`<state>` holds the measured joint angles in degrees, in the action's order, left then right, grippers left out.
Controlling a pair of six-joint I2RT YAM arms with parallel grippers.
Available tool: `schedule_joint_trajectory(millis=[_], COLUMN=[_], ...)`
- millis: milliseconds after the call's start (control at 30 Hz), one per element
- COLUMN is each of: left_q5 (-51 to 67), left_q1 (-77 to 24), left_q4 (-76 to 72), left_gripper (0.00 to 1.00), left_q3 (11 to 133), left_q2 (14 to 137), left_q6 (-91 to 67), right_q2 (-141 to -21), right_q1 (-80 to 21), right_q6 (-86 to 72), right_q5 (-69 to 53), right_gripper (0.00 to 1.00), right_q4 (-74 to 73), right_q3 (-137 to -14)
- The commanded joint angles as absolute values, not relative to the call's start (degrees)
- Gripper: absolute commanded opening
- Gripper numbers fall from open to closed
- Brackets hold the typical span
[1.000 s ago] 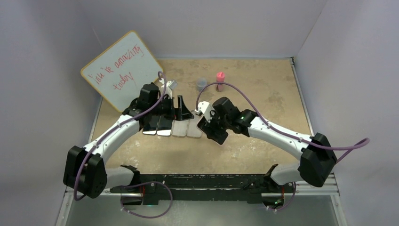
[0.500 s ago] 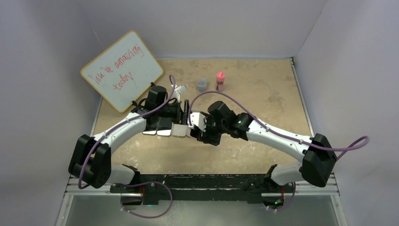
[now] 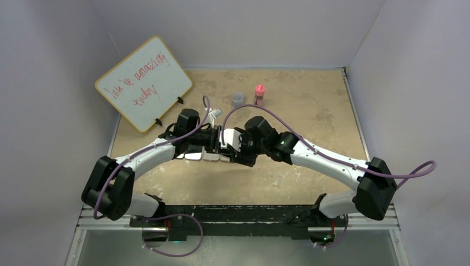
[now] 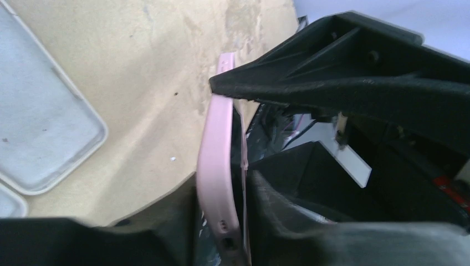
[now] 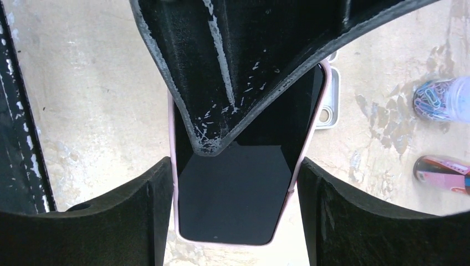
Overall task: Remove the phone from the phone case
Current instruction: Pick up the phone at the center of the board.
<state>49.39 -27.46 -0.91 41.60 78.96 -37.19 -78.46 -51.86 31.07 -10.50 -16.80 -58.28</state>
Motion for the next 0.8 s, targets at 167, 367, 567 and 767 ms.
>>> schedule_joint_trajectory(millis=[167,367,567,767], left_q5=[56.41,61.10,61.51,60.85], left_q1=[-21.60,-14.53,-13.41,-13.18], left_q4=[-6.15,-6.26,-8.15,-18.53], left_gripper=[0.00,0.00,0.00,0.00], left_q3=[44.08,44.32,43.32,39.78], left_q2=[75.46,69.83,64.36,59.71], left_q6=[-31.51,-28.39,-28.73,-36.88], right_q2=[-74.26,-66.32,-58.88,-56.65], right_q1=[-50.54,-38.07,-35.20,-34.37], right_q6=[21.42,6.92,-2.45,-7.69], right_q5=[-9.74,-23.77,-30.36,-35.52], right_gripper=[0.59,0.75,0.80,0.81], right_q4=[-6.10,3.11,14.04,23.63], right_q3=[-56.77,-49.01,-39.84,-33.18])
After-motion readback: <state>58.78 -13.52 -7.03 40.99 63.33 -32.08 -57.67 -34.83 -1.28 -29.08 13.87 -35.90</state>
